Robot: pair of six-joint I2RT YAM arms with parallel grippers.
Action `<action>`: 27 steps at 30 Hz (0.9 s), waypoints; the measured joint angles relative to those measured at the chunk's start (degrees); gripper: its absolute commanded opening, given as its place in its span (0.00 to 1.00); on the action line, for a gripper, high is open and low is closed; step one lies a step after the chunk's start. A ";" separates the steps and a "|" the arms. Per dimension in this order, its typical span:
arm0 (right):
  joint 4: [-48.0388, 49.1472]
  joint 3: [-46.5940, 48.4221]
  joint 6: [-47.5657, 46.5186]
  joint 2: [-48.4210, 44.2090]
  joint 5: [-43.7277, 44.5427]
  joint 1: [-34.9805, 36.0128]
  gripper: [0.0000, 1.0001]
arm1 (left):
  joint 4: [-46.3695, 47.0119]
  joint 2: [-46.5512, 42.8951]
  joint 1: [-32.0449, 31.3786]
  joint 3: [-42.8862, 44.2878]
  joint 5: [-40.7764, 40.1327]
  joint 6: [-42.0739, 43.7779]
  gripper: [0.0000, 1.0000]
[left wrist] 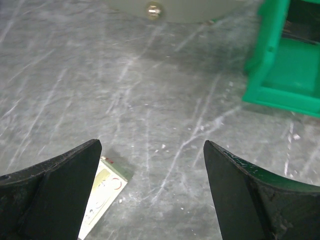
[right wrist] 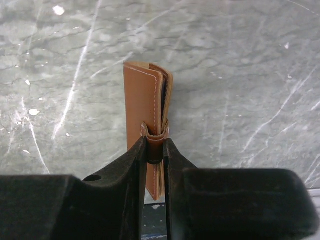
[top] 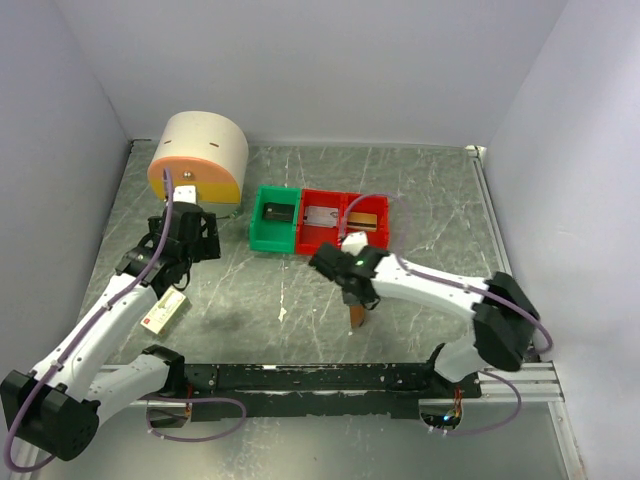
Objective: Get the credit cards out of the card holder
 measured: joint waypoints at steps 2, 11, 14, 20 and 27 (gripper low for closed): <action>-1.16 2.89 1.86 5.27 2.25 3.72 0.18 | -1.11 -0.15 0.50 0.26 -3.72 -2.16 0.95; -2.91 12.57 5.31 17.00 7.63 12.92 0.25 | -3.89 -7.02 3.85 0.31 -13.84 -8.41 0.96; -3.30 14.51 5.44 18.75 8.09 14.10 0.25 | -4.44 -8.04 4.96 0.33 -15.26 -9.49 0.95; -7.06 17.81 8.39 20.96 11.87 15.43 0.13 | -5.25 -8.00 5.55 0.33 -16.26 -10.58 0.95; -15.72 18.16 11.61 21.16 18.93 15.47 0.15 | -5.25 -7.98 5.86 0.33 -16.31 -10.58 0.95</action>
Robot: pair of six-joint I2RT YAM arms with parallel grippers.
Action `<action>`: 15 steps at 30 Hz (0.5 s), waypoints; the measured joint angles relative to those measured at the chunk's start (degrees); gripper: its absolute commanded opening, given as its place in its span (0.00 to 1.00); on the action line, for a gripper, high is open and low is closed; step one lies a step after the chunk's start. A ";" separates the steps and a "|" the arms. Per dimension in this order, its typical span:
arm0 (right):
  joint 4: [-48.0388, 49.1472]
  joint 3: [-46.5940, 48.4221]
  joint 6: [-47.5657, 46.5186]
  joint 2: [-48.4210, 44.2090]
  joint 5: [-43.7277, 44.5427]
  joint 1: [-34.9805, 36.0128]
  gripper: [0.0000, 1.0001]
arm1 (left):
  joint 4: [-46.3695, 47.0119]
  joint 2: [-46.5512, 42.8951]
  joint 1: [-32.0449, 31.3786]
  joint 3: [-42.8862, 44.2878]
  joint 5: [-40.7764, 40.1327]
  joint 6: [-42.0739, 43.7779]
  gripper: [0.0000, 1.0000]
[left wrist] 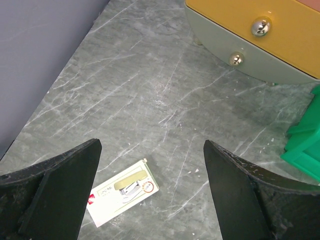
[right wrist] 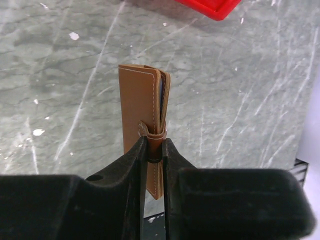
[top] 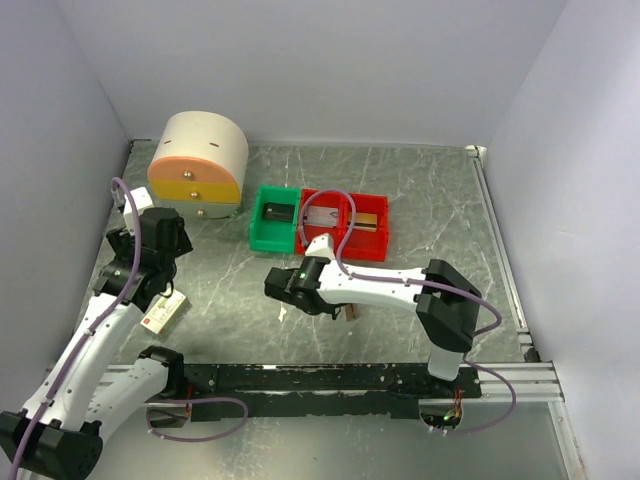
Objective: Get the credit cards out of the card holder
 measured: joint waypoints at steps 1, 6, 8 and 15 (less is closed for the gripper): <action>-0.98 0.24 0.17 0.37 0.74 0.00 0.15 | 0.00 0.00 0.11 0.00 -0.02 0.00 0.95; -2.08 2.60 -0.33 6.58 1.64 0.83 0.25 | 0.00 0.00 0.98 0.00 -0.02 0.00 0.96; -2.27 4.81 -1.25 9.18 1.90 2.08 0.30 | 0.00 -0.02 1.25 0.00 -0.02 0.02 0.95; 3.34 11.21 -5.55 13.57 -2.10 5.22 0.51 | 0.00 -0.42 1.68 0.00 -0.07 0.00 0.96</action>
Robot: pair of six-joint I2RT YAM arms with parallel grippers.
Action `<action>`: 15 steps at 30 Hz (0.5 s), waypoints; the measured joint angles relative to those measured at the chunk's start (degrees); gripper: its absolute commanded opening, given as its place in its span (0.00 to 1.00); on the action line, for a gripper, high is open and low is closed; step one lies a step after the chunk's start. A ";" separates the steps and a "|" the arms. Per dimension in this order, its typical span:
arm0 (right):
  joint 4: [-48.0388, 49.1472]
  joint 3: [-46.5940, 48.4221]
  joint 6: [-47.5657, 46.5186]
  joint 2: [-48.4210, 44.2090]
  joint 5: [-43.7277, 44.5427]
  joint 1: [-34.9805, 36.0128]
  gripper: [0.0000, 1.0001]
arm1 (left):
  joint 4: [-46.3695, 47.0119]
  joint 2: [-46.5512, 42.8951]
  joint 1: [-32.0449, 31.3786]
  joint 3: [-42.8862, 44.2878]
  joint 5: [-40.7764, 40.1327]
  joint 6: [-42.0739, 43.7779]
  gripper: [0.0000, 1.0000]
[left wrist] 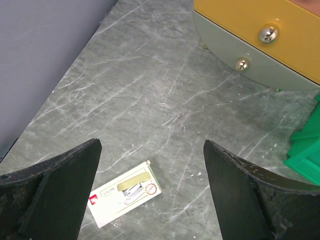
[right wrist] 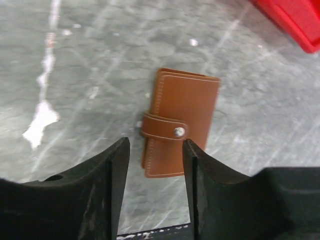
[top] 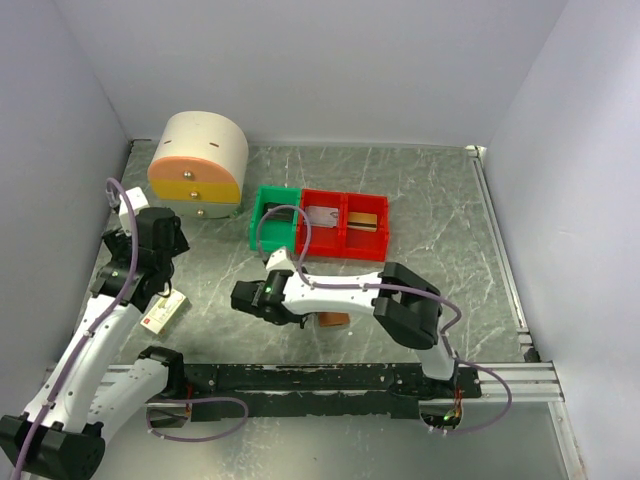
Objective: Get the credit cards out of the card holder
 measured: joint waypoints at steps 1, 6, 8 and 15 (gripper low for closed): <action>1.97 -0.24 -1.27 -0.44 -1.36 0.04 0.54 | 0.00 -0.07 0.00 0.00 0.02 0.02 0.96; 13.73 -6.67 -5.81 -10.01 -8.02 -0.48 0.60 | 0.39 -0.20 0.26 0.00 1.33 0.70 0.96; 19.45 -11.89 -6.21 -18.14 -11.78 -1.86 0.60 | 1.07 -0.20 0.31 -0.02 3.54 1.84 0.95; 34.34 -31.78 -5.33 -35.85 -23.17 -19.69 0.60 | 7.39 0.11 0.37 -1.97 23.12 5.29 0.95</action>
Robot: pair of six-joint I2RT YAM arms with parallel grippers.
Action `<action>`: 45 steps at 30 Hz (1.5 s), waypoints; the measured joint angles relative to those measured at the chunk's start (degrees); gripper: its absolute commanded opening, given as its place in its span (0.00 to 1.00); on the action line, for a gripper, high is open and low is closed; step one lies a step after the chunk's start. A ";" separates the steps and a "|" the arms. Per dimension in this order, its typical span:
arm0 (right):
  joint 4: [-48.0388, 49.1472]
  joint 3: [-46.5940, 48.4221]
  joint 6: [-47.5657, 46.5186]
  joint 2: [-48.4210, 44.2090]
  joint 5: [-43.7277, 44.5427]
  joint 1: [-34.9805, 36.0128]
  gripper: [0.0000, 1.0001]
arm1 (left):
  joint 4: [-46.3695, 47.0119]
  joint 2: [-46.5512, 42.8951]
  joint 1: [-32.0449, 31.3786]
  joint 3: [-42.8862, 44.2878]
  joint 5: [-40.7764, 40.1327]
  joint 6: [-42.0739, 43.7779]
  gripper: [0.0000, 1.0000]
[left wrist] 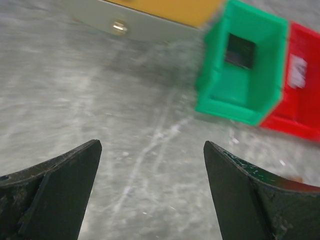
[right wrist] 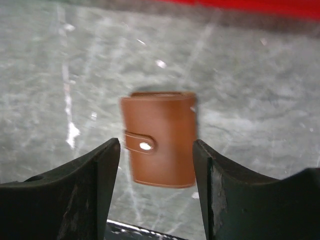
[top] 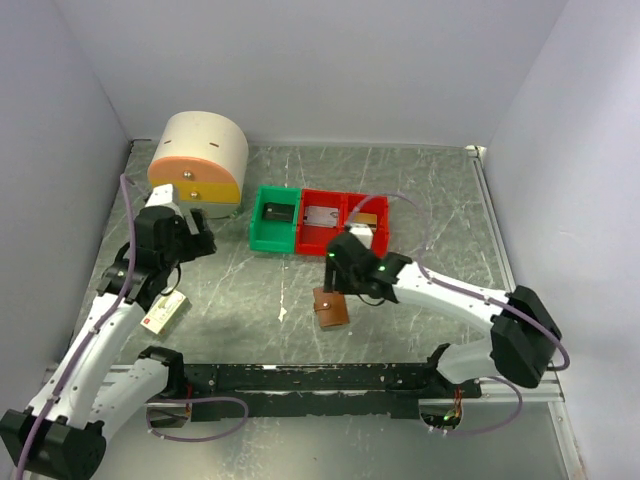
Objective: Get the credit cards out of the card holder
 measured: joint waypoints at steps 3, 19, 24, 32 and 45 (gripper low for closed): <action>5.49 -10.10 1.16 -4.72 -8.55 -7.23 0.60 | 4.13 1.75 0.02 -2.56 12.04 -0.44 0.98; 22.80 -26.18 7.93 -8.09 -24.20 -14.23 0.51 | 12.35 25.03 -34.23 -0.70 19.76 -5.09 0.84; 23.89 -27.50 9.18 -8.07 -24.26 -14.75 0.46 | 11.15 34.25 -42.91 5.62 13.42 -5.25 0.77; 28.81 -31.30 12.31 -9.55 -24.70 -15.45 0.37 | 7.63 48.68 -48.70 14.91 8.35 -5.25 0.71; 37.33 -37.16 16.55 -11.67 -28.44 -17.81 0.37 | 2.40 56.13 -49.96 21.16 3.39 -5.44 0.63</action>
